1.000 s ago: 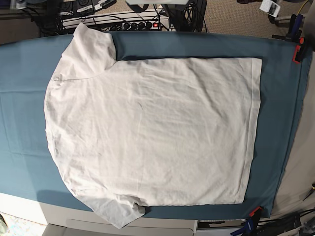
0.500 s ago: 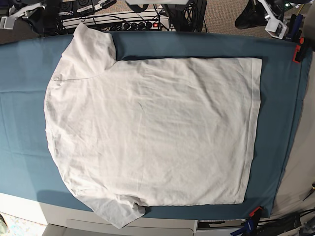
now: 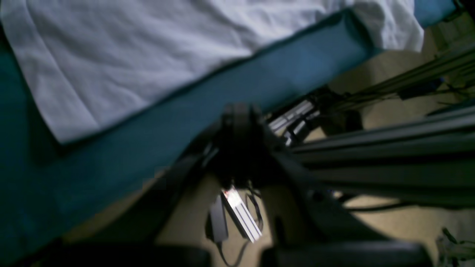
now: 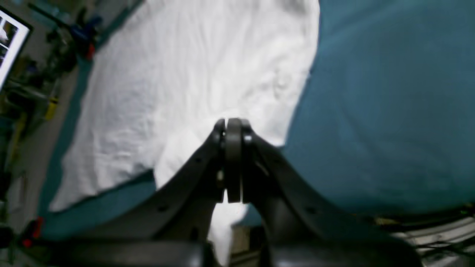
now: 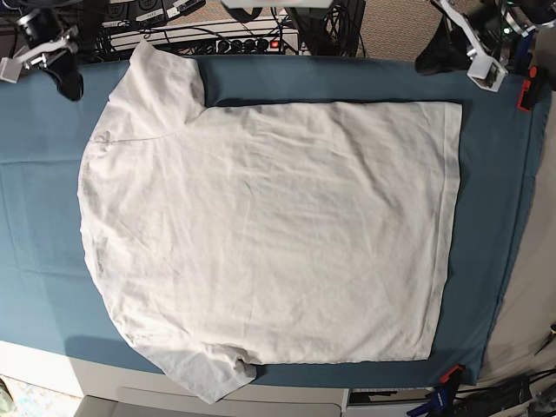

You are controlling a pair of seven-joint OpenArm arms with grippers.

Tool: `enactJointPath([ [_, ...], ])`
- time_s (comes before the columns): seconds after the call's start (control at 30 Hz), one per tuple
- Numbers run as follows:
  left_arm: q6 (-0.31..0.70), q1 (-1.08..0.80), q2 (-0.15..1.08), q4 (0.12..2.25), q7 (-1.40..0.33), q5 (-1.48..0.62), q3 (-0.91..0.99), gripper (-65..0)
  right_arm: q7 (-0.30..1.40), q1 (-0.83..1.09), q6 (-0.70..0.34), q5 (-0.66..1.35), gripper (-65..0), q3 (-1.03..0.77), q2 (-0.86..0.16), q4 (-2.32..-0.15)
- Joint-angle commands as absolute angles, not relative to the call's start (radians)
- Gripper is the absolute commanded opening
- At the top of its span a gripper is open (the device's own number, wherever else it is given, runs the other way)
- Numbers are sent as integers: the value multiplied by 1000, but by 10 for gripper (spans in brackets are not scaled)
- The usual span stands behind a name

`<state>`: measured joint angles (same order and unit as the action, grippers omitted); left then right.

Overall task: Fold the T-shirt properly
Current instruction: 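Move both grippers down to the shoulder corners of the white T-shirt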

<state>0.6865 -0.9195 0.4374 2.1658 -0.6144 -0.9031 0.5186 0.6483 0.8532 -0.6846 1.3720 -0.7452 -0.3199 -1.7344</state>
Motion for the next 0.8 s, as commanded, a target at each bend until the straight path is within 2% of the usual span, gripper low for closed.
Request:
enactJointPath([
  [0.0, 698, -916, 443, 2178, -606, -928, 525, -650, 649, 852, -698, 1425, -650, -758, -332, -1748],
  [0.13, 688, -878, 443, 2174, -612, -909, 525, -650, 675, 805, -698, 1455, -650, -746, -332, -1747],
  [0.33, 573, -833, 408, 2168, -610, -863, 525, -650, 678, 773, -698, 1430, -650, -658, -326, -1747],
  [0.5, 572, -797, 396, 2157, -610, -864, 525, -650, 678, 748, -698, 1420, -650, -579, -278, -1747],
  [0.63, 571, -798, 396, 2157, -610, -840, 525, -650, 643, 751, -698, 1419, -650, -588, -228, -1747],
  [0.77, 548, -797, 397, 2157, -604, -811, 525, -650, 522, 754, -698, 1242, -650, -638, -178, -1747],
])
